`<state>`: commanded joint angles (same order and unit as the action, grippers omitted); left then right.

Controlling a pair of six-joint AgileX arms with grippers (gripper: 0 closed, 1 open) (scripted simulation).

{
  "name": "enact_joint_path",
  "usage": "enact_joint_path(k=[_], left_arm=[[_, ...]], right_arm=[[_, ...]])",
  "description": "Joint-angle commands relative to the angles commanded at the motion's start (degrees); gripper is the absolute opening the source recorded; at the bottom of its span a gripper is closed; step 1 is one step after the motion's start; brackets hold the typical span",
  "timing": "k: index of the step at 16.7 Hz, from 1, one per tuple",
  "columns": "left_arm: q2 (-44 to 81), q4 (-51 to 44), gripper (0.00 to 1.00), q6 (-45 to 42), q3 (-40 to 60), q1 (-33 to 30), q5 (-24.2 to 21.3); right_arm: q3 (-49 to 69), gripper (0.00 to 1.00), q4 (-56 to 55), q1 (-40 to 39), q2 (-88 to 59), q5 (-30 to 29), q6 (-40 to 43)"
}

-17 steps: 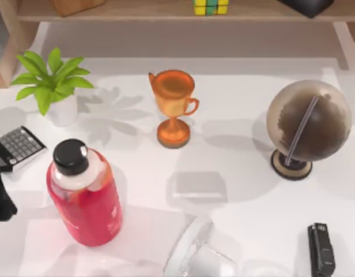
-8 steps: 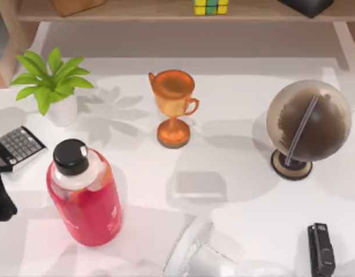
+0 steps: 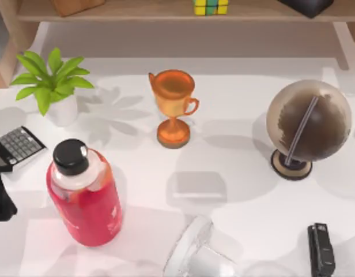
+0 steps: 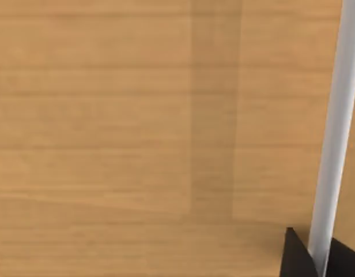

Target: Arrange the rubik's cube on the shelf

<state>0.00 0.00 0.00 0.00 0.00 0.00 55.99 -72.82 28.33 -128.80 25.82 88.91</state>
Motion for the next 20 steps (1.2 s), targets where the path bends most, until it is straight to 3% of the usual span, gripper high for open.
enact_joint_path(k=[4, 10, 15, 20], left_arm=[[0.0, 0.0, 1.0, 0.0, 0.0, 0.0, 0.0], [0.0, 0.0, 1.0, 0.0, 0.0, 0.0, 0.0], [0.0, 0.0, 1.0, 0.0, 0.0, 0.0, 0.0], [0.0, 0.0, 1.0, 0.0, 0.0, 0.0, 0.0]], right_arm=[[2.0, 0.0, 1.9, -0.4, -1.5, -0.7, 0.0], [14.8, 0.0, 8.0, -2.7, -6.2, -3.1, 0.0], [16.0, 0.0, 9.1, -3.3, -7.2, -3.7, -0.1], [16.0, 0.38, 9.1, -3.3, -7.2, -3.7, -0.1]])
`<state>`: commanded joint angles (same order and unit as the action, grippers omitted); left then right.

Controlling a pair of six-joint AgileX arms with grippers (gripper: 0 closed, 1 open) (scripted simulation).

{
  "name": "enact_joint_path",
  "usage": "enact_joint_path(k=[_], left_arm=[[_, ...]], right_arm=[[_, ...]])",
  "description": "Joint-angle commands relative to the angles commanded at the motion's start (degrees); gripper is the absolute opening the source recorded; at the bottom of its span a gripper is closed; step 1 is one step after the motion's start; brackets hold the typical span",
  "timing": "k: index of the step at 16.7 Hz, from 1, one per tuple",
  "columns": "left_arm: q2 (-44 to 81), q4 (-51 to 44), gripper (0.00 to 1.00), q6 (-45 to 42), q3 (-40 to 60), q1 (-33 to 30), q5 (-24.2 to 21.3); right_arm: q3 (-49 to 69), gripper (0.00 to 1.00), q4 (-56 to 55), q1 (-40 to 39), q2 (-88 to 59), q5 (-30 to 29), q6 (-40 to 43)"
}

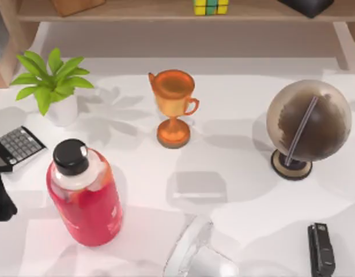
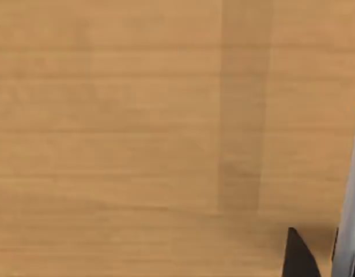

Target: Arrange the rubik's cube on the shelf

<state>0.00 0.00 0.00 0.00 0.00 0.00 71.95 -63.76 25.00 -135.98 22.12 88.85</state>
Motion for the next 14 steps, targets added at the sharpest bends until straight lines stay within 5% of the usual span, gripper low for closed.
enact_joint_path(k=[8, 14], left_arm=[[0.0, 0.0, 1.0, 0.0, 0.0, 0.0, 0.0], [0.0, 0.0, 1.0, 0.0, 0.0, 0.0, 0.0]], right_arm=[[0.0, 0.98, 0.0, 0.0, 0.0, 0.0, 0.0], [0.0, 1.0, 0.0, 0.0, 0.0, 0.0, 0.0]])
